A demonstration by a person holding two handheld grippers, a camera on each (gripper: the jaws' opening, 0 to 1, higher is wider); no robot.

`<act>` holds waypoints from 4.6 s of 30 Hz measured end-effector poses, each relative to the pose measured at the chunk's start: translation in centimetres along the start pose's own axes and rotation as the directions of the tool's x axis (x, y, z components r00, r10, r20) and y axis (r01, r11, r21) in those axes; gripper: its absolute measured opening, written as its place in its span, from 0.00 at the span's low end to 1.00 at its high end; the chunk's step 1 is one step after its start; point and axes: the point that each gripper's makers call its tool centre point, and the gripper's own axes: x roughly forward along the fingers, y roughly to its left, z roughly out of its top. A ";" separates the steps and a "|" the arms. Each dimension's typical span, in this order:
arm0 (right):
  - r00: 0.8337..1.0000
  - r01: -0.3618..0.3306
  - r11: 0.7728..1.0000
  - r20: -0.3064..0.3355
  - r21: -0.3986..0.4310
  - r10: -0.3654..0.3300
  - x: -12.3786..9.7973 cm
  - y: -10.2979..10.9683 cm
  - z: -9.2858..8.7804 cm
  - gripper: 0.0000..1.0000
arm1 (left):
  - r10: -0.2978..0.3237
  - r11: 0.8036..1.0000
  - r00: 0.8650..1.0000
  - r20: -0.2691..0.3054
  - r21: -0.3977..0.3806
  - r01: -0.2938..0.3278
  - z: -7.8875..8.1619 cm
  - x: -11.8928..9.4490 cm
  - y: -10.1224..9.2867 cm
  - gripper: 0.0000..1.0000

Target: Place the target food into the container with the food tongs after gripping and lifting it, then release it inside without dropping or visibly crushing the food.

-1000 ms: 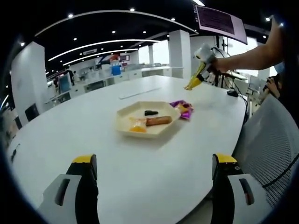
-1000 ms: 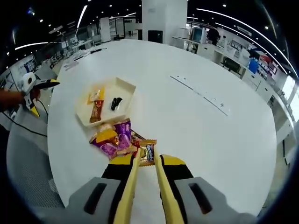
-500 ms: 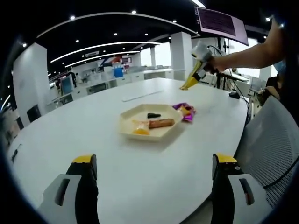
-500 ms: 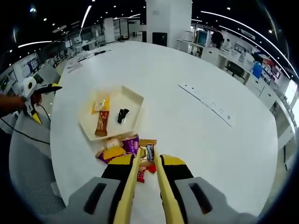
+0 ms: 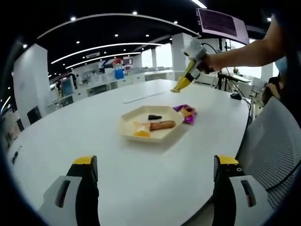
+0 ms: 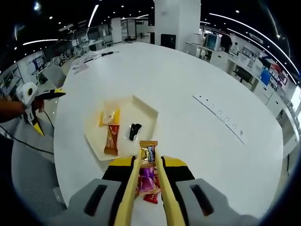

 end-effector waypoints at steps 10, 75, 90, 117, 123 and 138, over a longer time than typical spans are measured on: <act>0.999 -0.035 0.999 0.006 -0.029 0.035 1.8 1.6 2.7 0.20 | -0.009 1.000 1.000 -0.001 -0.001 0.009 0.0 0.1 -0.1 1.00; 0.990 -0.081 0.989 0.109 -0.125 0.095 -0.7 3.2 4.6 0.27 | -0.013 1.000 1.000 -0.001 -0.016 0.013 -0.1 0.0 -0.2 1.00; 0.986 -0.082 0.988 0.134 -0.134 0.100 -2.7 2.8 2.0 0.28 | -0.011 1.000 1.000 -0.006 -0.010 0.011 -0.2 0.1 -0.2 1.00; 0.984 -0.081 0.986 0.145 -0.149 0.102 -4.9 2.6 -1.2 0.28 | -0.020 1.000 1.000 -0.017 -0.011 0.020 -0.4 0.2 -0.4 1.00; 0.986 -0.076 0.986 0.134 -0.150 0.096 -4.4 2.7 -1.6 0.28 | -0.021 1.000 1.000 -0.017 -0.012 0.021 -0.4 0.2 -0.4 1.00; 0.987 -0.095 0.982 0.110 -0.165 0.114 -2.3 3.0 -1.8 0.28 | -0.017 1.000 0.999 -0.033 -0.004 0.017 -0.7 0.2 -0.4 1.00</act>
